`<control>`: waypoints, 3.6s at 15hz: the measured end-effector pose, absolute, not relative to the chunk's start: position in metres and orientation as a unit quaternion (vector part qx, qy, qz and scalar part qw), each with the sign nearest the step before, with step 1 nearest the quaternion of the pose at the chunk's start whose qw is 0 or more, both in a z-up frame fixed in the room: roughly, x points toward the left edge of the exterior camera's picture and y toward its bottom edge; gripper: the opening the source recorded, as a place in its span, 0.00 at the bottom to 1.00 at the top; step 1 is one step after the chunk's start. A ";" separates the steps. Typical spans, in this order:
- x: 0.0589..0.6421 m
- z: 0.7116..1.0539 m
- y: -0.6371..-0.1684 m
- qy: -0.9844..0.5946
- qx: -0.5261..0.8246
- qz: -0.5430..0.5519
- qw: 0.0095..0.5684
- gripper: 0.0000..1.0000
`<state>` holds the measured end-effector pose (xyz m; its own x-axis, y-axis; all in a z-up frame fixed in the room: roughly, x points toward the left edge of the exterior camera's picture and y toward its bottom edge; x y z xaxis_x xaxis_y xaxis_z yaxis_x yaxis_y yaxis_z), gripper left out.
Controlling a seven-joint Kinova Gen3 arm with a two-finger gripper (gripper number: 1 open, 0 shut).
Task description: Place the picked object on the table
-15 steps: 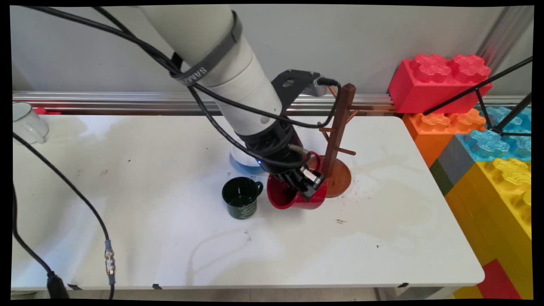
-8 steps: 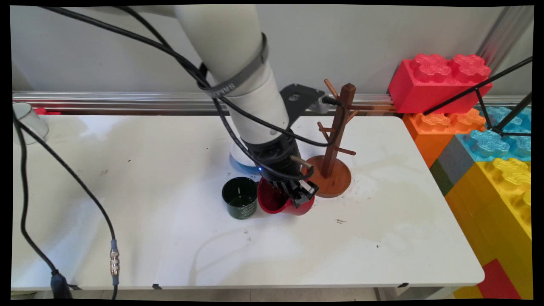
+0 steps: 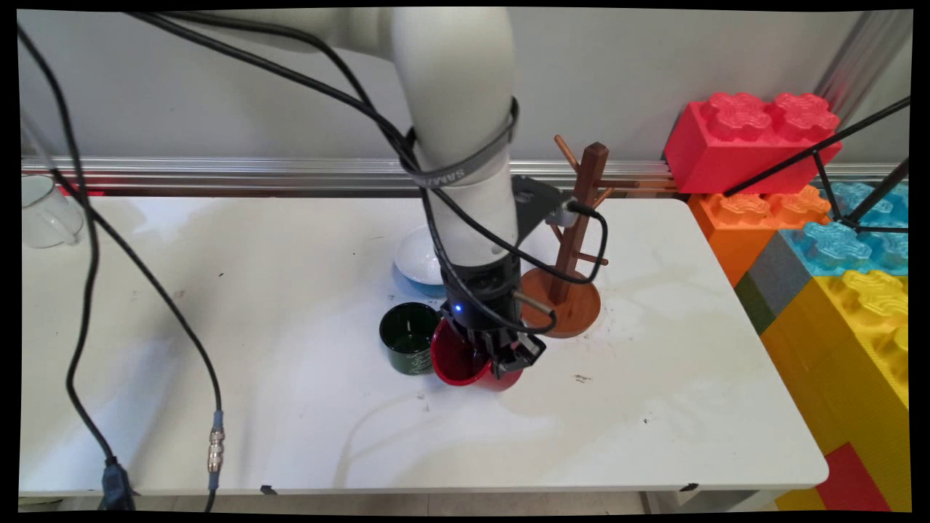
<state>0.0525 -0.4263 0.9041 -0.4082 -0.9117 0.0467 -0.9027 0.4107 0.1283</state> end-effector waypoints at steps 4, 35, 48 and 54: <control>0.041 0.898 -0.434 -0.839 0.541 -0.048 0.032 0.00; 0.006 0.832 -0.486 -0.775 0.618 -0.094 -0.090 0.00; 0.004 0.820 -0.489 -0.764 0.637 -0.083 -0.061 1.00; 0.007 0.822 -0.490 -0.766 0.637 -0.077 -0.036 1.00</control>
